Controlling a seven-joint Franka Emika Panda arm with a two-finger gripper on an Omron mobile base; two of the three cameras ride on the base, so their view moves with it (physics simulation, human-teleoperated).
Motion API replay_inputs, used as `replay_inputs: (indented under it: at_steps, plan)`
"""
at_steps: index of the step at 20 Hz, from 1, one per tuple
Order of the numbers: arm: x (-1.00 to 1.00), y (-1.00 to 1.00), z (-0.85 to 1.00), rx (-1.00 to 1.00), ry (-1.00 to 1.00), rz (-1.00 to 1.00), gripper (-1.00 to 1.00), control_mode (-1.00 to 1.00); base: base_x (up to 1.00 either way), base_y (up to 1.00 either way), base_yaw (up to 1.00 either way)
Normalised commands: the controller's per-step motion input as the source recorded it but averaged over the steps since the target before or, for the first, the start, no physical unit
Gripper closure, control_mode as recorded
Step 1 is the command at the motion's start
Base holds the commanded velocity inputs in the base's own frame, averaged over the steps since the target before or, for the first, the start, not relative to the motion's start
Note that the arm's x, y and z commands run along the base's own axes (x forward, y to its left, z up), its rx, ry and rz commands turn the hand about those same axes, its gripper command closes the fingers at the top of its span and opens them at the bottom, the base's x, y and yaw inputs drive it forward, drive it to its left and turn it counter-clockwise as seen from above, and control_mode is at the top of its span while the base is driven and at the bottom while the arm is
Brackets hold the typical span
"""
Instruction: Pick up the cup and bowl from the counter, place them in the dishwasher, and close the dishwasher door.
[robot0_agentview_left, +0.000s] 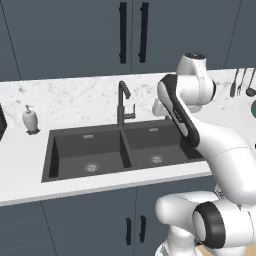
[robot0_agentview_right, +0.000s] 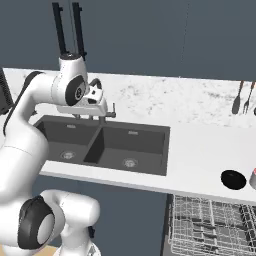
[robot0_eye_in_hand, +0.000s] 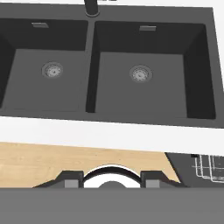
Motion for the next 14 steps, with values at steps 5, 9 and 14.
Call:
replay_inputs:
  at_steps: [5, 9, 14]
  plan:
    - [0.0, 0.0, 0.0, 0.0, 0.0, 0.0, -1.0, 1.0, -0.03, 0.0, -0.03]
    - [0.0, 0.0, 0.0, 0.0, 0.0, 0.0, -1.0, 1.0, -0.01, 0.14, -0.44]
    - [0.0, 0.0, 0.0, 0.0, 0.0, 0.0, -1.0, 1.0, 0.0, 0.4, -0.63]
